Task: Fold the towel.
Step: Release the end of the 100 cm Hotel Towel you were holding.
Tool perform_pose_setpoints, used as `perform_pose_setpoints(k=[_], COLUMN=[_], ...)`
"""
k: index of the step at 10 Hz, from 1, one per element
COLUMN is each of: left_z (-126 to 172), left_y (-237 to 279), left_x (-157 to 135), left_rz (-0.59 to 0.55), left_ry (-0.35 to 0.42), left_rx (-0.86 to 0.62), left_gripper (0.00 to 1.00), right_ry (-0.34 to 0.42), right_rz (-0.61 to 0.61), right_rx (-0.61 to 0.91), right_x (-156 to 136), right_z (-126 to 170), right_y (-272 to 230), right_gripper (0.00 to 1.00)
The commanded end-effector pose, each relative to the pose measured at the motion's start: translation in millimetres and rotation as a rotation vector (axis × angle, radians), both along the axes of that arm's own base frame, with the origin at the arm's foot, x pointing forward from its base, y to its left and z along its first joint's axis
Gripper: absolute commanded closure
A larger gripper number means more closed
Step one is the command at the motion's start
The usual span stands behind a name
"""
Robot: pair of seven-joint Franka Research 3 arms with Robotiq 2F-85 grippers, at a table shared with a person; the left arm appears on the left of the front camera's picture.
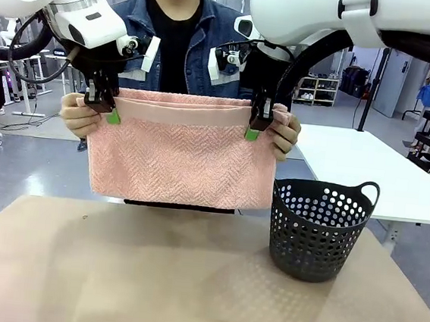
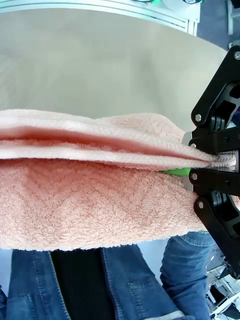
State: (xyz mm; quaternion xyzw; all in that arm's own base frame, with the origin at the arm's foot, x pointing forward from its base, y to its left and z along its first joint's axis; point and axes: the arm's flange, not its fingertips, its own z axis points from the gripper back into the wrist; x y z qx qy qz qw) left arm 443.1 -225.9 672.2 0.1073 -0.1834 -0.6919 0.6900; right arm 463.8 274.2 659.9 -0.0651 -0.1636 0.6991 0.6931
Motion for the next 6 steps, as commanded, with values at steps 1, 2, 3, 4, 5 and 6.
perform_pose_setpoints(k=[1,2,3,4,5,6], left_z=[1.8,1.8,1.8,1.8,1.8,1.8], left_y=[2.1,2.1,2.1,2.1,2.1,2.1], left_x=[0.5,0.5,0.5,0.5,0.5,0.5], left_rz=[0.004,0.004,0.004,0.004,0.004,0.004], left_ry=[-0.003,-0.003,-0.003,-0.003,-0.003,-0.003], left_rx=[-0.002,-0.002,-0.002,-0.002,-0.002,-0.002], left_gripper=[1.0,1.0,1.0,1.0,1.0,1.0], right_ry=[-0.003,-0.003,-0.003,-0.003,-0.003,0.002], right_rz=[0.0,0.0,0.0,0.0,0.0,0.002], right_rx=[-0.001,-0.001,-0.001,-0.001,-0.001,-0.002], right_x=[1.4,1.4,1.4,1.4,1.4,-0.6], right_z=[0.8,0.8,0.8,0.8,0.8,-0.5], right_y=[-2.7,-2.7,-2.7,-2.7,-2.7,0.9], right_gripper=[0.94,0.94,0.94,0.94,0.94,0.95])
